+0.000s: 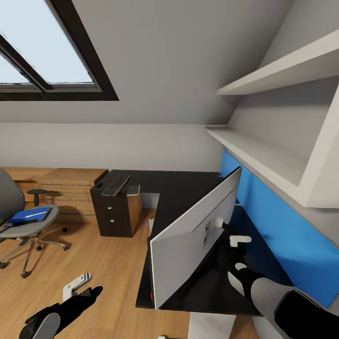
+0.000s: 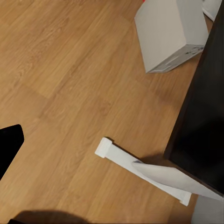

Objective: In the bedroom, organize the workspace by keeping the computer under the desk, ensuring the monitor is on the desk, placing the keyboard on the desk next to the monitor, placing the mouse on the desk next to the keyboard, moving the folder from the swivel chair onto the desk next to the mouse, stacking the notebook on top of the folder with the pen on top of the notebook, and positioning the swivel chair next to the desk.

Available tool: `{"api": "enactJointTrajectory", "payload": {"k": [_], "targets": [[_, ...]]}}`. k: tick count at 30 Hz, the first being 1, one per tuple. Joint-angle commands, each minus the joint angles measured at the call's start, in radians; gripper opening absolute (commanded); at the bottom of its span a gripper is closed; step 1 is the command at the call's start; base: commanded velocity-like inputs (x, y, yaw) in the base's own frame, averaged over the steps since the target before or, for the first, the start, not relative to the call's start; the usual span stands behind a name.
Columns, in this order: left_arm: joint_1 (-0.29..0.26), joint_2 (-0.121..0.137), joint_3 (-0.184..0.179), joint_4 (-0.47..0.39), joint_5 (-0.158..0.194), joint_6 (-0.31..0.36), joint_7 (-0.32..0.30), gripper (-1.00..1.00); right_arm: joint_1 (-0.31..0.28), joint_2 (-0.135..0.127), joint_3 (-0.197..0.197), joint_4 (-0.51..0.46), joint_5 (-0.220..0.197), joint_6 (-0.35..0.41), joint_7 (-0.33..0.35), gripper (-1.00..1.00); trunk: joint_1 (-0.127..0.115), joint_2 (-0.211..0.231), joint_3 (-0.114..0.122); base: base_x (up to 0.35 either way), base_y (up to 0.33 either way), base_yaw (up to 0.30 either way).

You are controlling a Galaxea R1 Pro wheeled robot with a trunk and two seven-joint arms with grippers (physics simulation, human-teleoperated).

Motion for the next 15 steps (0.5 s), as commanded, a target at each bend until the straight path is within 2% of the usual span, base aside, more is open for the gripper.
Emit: {"api": "enactJointTrajectory", "payload": {"k": [1,9,15], "targets": [[-0.001,0.0,0.0,-0.001,0.011,0.003,0.009,1.0,-0.001,-0.001,0.047,0.001,-0.024,-0.006,-0.008,-1.0,0.001,-0.001,-0.002,0.068,0.0,0.0],[-0.001,0.002,0.001,-0.001,0.011,0.002,0.009,1.0,-0.001,0.0,0.042,0.0,-0.028,0.0,-0.014,-1.0,0.001,-0.001,-0.002,0.028,0.0,0.0],[-0.001,0.003,0.003,-0.001,0.011,0.002,0.009,1.0,-0.001,-0.003,0.039,0.001,-0.03,0.004,-0.014,-1.0,0.001,-0.001,-0.002,0.154,-0.057,0.0]]}}
